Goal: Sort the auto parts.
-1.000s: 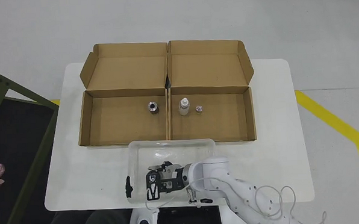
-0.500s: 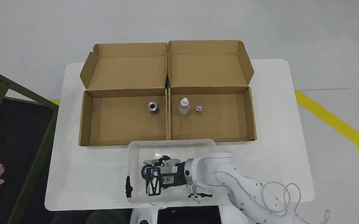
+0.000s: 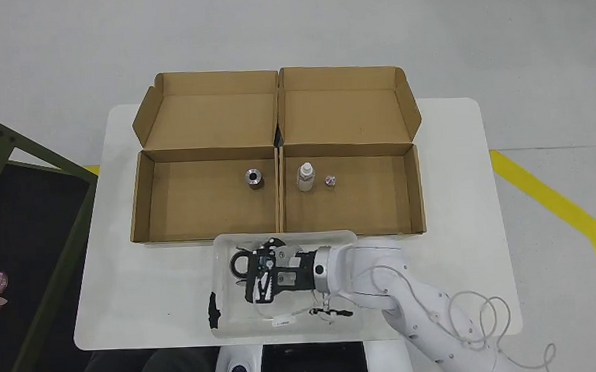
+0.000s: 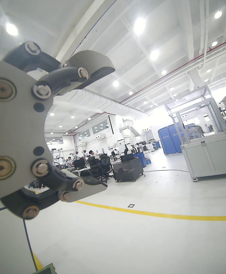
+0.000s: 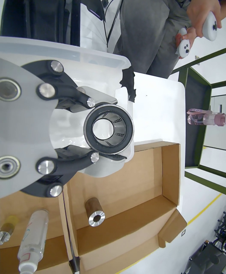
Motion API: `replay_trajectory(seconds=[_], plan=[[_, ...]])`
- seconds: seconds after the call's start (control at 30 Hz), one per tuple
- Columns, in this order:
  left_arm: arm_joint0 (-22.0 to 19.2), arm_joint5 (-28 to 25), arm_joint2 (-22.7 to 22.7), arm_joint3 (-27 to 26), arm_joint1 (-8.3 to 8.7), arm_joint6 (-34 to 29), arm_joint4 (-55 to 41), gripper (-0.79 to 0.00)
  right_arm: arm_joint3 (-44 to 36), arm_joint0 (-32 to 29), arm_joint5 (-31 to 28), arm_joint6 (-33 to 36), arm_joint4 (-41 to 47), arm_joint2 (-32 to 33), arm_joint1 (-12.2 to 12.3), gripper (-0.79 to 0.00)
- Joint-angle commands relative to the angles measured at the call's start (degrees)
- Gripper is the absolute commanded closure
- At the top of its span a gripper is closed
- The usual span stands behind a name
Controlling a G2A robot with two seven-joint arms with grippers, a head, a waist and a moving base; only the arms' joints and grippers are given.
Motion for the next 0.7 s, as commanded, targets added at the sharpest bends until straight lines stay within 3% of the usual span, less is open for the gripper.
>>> replay_trajectory(seconds=[0.0,0.67], plan=[[0.0,0.0,0.0,0.0,0.0,0.0,0.0,-0.785,0.01,0.02,0.69,-0.42,0.84,0.28,0.0,0.0],[0.0,0.0,0.0,0.0,0.0,0.0,0.0,-0.785,3.35,3.62,3.93,-4.32,6.66,1.77,-0.3,0.0]])
